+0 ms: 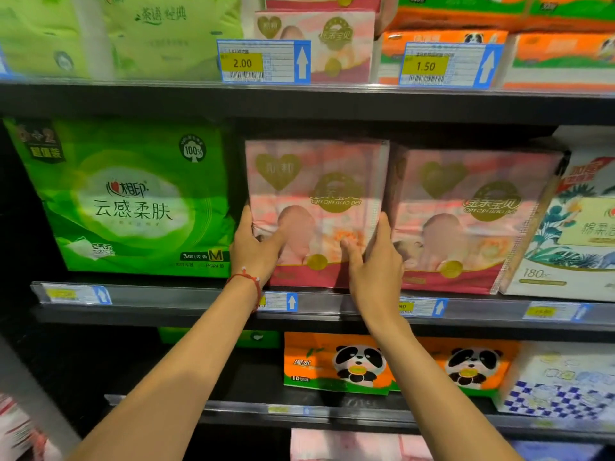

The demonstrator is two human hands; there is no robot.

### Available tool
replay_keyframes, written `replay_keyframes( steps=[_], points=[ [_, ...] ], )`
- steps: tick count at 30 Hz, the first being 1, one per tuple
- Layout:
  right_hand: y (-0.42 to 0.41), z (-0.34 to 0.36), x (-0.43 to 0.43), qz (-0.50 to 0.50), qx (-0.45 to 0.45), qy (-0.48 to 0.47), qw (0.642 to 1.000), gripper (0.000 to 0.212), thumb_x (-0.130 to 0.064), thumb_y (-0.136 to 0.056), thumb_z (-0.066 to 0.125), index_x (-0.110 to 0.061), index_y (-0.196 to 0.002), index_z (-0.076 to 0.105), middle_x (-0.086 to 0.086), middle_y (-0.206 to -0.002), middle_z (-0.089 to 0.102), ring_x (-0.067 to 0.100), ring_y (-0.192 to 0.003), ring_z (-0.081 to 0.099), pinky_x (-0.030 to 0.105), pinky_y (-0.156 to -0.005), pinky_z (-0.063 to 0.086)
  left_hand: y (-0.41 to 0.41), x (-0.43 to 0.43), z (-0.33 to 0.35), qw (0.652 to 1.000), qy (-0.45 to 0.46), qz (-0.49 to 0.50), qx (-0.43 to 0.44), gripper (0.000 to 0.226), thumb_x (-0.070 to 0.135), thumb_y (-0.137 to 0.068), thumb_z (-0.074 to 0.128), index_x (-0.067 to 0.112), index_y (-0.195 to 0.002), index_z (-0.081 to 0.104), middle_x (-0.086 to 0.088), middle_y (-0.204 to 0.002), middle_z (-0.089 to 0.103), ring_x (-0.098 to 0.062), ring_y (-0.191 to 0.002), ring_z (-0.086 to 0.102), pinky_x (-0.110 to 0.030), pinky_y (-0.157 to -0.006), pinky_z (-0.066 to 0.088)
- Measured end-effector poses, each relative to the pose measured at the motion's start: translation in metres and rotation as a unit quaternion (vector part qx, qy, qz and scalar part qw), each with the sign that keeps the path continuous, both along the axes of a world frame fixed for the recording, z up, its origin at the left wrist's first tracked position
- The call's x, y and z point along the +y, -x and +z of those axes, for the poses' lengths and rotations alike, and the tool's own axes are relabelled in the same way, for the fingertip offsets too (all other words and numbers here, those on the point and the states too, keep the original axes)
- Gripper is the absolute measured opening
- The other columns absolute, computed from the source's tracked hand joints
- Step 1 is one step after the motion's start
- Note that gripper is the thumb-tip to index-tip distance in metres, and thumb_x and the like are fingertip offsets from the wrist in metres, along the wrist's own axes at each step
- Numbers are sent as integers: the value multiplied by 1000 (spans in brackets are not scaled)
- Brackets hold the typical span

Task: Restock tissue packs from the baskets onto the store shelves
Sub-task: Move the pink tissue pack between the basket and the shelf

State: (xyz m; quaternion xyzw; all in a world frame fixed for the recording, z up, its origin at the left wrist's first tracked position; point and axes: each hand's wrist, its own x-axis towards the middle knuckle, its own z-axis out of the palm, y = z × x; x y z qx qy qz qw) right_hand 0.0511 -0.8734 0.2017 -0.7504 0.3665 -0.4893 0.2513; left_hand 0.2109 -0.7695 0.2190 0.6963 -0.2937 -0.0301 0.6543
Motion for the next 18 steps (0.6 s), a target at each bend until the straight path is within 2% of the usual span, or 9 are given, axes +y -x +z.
replay_keyframes(
  steps=[2, 4, 6, 8, 10, 13, 15, 16, 18],
  points=[
    [-3, -1, -1, -5, 5, 4, 1000, 81, -43, -101, 69, -18, -166, 26, 23, -123, 71, 28, -95, 70, 37, -84, 49, 0, -2, 3, 1000, -6, 2, -6, 81, 58, -74, 77, 30, -145, 50, 6, -140, 60, -21, -130, 55, -43, -110, 46],
    [-3, -3, -1, 3, -15, -5, 1000, 81, -41, -100, 71, -20, -166, 29, 22, -127, 70, 29, -99, 69, 38, -93, 53, -2, -2, 6, 1000, -23, 7, -2, 79, 59, -75, 78, 27, -143, 51, 6, -140, 59, -21, -130, 53, -43, -110, 45],
    [-1, -1, 1, 16, -43, -26, 999, 78, -31, -99, 74, -19, -165, 34, 18, -137, 67, 27, -115, 66, 32, -106, 48, -3, -2, 9, 999, -34, 9, 16, 89, 62, -74, 80, 23, -147, 48, 7, -141, 54, -20, -132, 49, -43, -113, 42],
    [6, 2, 8, 26, -65, -30, 997, 72, -18, -100, 74, -14, -163, 39, 8, -152, 60, 23, -140, 54, 27, -118, 37, -3, -2, 12, 998, -45, 6, 34, 102, 66, -69, 78, 23, -154, 41, -1, -152, 50, -27, -140, 45, -47, -115, 41],
    [14, 1, 18, 31, -69, -17, 997, 65, -11, -101, 71, -12, -160, 44, 3, -159, 52, 18, -149, 44, 25, -121, 31, 1, 1, 15, 997, -60, 10, 41, 102, 57, -77, 80, 23, -160, 31, -5, -161, 40, -30, -147, 37, -47, -119, 36],
    [28, -7, 30, 25, -24, 38, 999, 55, -11, -99, 70, -16, -151, 53, 2, -159, 48, 20, -148, 41, 25, -116, 30, 11, 13, 14, 996, -75, 17, 41, 99, 47, -85, 80, 18, -162, 25, -6, -164, 34, -28, -149, 36, -46, -120, 35],
    [40, -11, 37, 15, 27, 85, 996, 46, -18, -95, 72, -20, -140, 61, 2, -151, 49, 21, -142, 43, 31, -108, 39, 26, 29, 12, 998, -60, 28, 23, 92, 43, -81, 83, 16, -156, 37, -4, -153, 49, -28, -140, 47, -45, -115, 41],
    [45, -12, 42, 13, 53, 108, 993, 42, -22, -94, 73, -20, -135, 63, 2, -146, 51, 21, -139, 45, 36, -105, 45, 34, 40, 8, 998, -49, 30, -3, 78, 38, -81, 82, 17, -149, 48, 2, -139, 58, -26, -133, 53, -41, -110, 44],
    [57, -11, 54, 19, 108, 155, 982, 41, -33, -92, 70, -19, -131, 67, 1, -137, 58, 22, -132, 51, 43, -102, 50, 52, 68, 0, 994, -53, 21, -94, 47, 29, -87, 77, 24, -130, 59, 14, -118, 61, -20, -122, 58, -34, -101, 47]
  ],
)
